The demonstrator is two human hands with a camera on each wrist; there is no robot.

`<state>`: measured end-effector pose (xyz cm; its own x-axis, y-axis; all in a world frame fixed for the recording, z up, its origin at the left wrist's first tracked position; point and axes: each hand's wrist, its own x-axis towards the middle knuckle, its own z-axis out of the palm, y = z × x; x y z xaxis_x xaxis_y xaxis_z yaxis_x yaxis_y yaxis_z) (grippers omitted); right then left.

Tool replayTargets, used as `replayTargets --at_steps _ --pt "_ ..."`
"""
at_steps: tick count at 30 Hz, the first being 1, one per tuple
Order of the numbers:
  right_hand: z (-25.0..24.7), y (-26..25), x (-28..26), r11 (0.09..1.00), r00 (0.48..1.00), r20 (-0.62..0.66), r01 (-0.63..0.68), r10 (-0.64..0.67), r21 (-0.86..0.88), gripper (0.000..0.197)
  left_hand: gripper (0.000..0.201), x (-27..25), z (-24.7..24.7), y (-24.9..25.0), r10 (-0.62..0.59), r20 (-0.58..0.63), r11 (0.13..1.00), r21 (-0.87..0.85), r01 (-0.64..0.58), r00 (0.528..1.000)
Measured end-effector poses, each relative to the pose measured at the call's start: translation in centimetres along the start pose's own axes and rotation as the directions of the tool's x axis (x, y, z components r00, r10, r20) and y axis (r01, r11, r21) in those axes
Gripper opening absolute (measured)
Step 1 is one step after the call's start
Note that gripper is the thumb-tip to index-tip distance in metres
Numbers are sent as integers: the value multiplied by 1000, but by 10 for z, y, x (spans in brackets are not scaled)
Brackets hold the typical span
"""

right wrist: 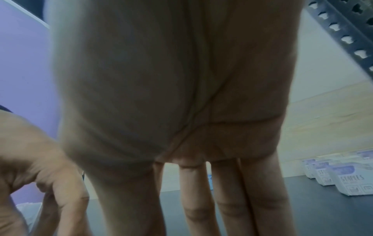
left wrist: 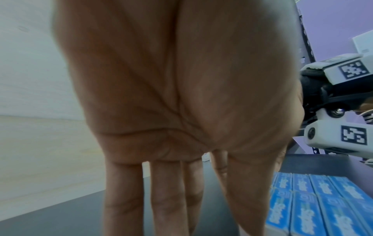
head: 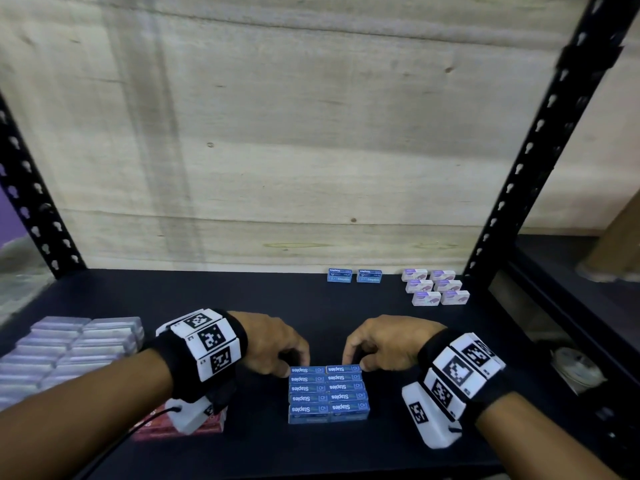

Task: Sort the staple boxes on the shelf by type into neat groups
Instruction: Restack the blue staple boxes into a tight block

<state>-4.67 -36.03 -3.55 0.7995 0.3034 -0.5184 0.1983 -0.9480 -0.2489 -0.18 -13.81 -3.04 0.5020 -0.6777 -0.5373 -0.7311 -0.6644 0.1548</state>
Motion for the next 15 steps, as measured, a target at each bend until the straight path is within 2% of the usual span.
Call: replayTargets --at_steps 11,15 --pt "3 2 2 1000 1000 -27 4 -4 -14 23 30 -1 1 -1 -13 4 1000 -10 13 1000" --pt "3 3 -1 998 999 -13 -50 50 29 37 39 -1 -1 -1 -38 25 999 -26 38 999"
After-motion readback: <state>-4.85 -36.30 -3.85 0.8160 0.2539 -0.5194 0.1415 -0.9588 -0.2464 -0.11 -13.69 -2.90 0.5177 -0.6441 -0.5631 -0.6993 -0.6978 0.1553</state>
